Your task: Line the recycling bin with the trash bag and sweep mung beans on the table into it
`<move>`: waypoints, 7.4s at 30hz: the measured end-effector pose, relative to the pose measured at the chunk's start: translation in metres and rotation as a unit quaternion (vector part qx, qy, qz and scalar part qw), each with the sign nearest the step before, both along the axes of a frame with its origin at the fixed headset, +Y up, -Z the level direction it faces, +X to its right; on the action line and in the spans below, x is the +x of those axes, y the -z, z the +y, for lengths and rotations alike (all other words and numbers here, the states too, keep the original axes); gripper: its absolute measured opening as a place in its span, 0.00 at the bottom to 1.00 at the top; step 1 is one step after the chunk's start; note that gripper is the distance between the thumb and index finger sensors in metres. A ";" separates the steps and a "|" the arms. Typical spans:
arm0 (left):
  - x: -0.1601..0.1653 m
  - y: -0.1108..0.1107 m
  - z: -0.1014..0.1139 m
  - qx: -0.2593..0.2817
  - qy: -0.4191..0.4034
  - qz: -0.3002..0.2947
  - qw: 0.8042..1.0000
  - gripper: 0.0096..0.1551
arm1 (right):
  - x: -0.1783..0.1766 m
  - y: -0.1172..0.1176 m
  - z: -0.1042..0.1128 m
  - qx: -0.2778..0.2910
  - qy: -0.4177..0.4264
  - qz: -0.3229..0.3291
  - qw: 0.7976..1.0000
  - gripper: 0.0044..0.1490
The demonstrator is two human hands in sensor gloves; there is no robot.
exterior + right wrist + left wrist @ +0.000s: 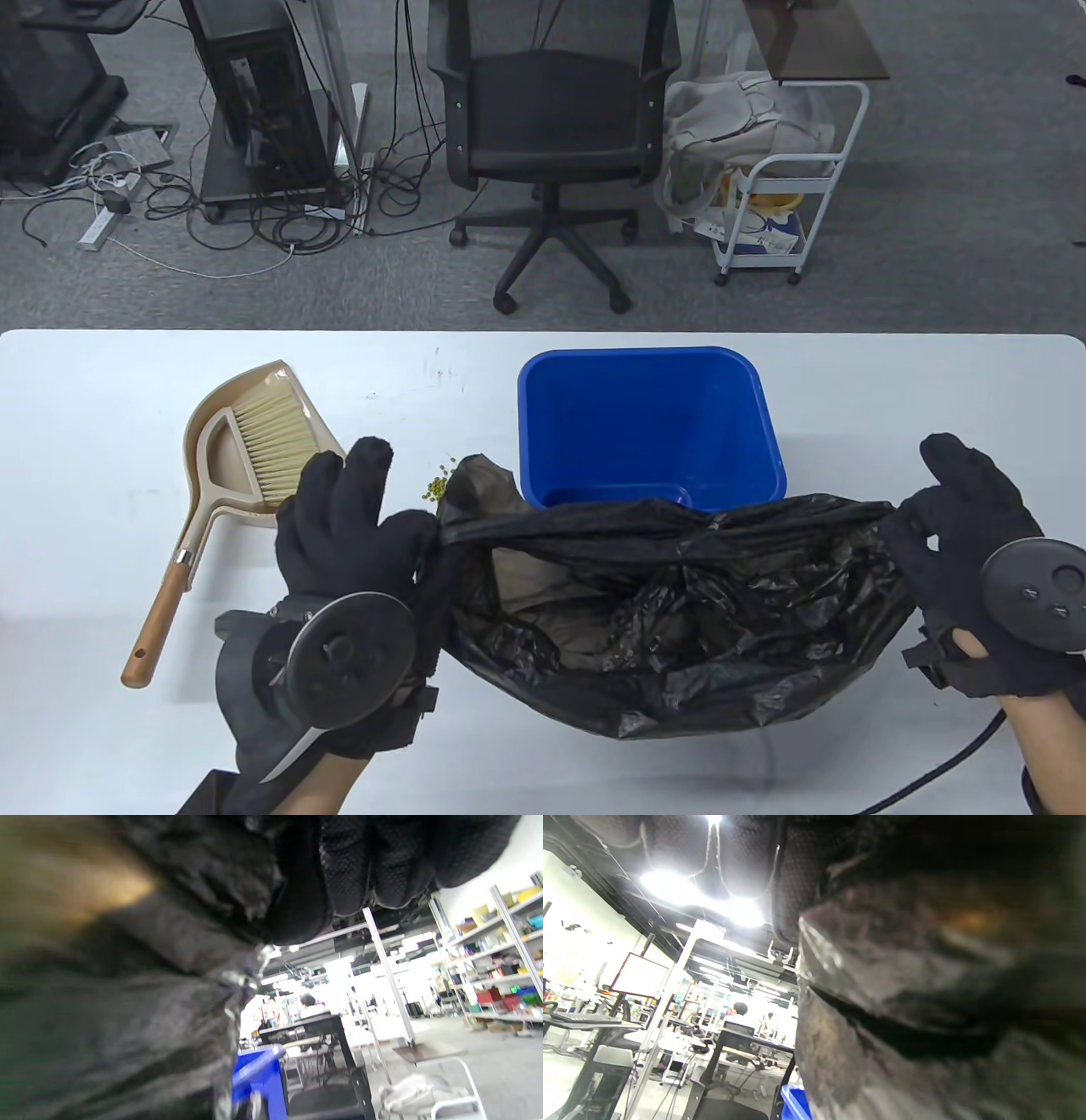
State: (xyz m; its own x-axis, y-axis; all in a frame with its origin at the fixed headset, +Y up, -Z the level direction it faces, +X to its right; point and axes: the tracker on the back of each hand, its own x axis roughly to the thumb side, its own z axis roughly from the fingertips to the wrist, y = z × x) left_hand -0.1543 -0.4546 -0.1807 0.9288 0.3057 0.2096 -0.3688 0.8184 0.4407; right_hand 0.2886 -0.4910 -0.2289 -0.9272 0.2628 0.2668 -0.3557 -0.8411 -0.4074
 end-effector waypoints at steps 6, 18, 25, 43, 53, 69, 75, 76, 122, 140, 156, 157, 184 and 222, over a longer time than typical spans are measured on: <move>-0.005 0.015 0.026 0.020 -0.007 0.028 0.999 0.18 | -0.034 0.008 0.039 0.050 -0.050 -0.015 0.997 0.24; -0.014 0.040 0.043 0.128 -0.023 0.087 0.988 0.18 | -0.065 0.029 0.089 0.134 -0.058 -0.115 0.983 0.24; -0.015 0.075 0.023 0.021 0.057 0.119 0.991 0.18 | -0.061 0.049 0.093 0.093 -0.063 -0.127 0.986 0.24; -0.018 0.091 0.038 -0.055 0.022 0.048 0.997 0.18 | -0.015 0.066 0.098 -0.002 0.026 -0.140 0.990 0.24; -0.021 0.115 0.067 -0.156 -0.013 0.009 0.988 0.18 | 0.008 0.073 0.118 -0.053 0.151 -0.106 0.981 0.25; -0.027 0.216 -0.001 -0.174 -0.070 0.039 0.981 0.18 | 0.021 0.151 0.055 -0.125 0.159 -0.139 0.969 0.25; -0.026 0.228 -0.001 -0.199 -0.068 0.032 0.977 0.18 | 0.026 0.166 0.045 -0.155 0.176 -0.136 0.963 0.25; -0.024 0.230 -0.001 -0.217 -0.046 0.026 0.975 0.18 | 0.025 0.169 0.042 -0.170 0.164 -0.133 0.963 0.25; 0.059 0.106 -0.037 -0.203 0.086 -0.394 0.892 0.34 | -0.085 0.070 -0.008 -0.273 -0.126 0.291 0.908 0.42; 0.093 0.175 -0.058 -0.370 0.137 -0.253 0.883 0.61 | -0.102 0.137 -0.021 -0.268 -0.158 0.122 0.942 0.45; 0.137 0.213 -0.110 -0.419 0.304 -0.197 0.833 0.65 | -0.115 0.178 -0.072 -0.401 -0.211 0.103 0.886 0.62; 0.136 0.214 -0.110 -0.421 0.297 -0.200 0.833 0.65 | -0.116 0.179 -0.073 -0.399 -0.219 0.101 0.885 0.62; 0.076 0.211 -0.059 -0.326 0.165 -0.176 0.914 0.66 | -0.080 0.184 -0.053 -0.385 -0.123 0.097 0.910 0.62; 0.029 0.209 -0.080 -0.377 -0.015 -0.213 0.901 0.60 | -0.076 0.185 -0.057 -0.348 -0.096 0.068 0.930 0.57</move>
